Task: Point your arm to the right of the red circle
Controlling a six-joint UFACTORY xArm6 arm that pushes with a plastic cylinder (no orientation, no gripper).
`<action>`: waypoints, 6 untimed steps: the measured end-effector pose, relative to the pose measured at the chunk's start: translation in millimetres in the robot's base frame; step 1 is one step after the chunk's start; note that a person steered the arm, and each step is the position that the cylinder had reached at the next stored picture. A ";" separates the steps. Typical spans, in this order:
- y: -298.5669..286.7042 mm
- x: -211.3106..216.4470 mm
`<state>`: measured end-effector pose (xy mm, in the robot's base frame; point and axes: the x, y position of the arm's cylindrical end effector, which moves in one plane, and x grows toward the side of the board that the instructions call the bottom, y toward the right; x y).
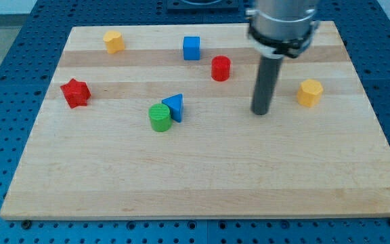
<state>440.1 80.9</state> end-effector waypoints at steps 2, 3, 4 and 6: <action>-13.8 -7.8; -15.0 -7.8; -20.6 -7.8; 20.5 -73.2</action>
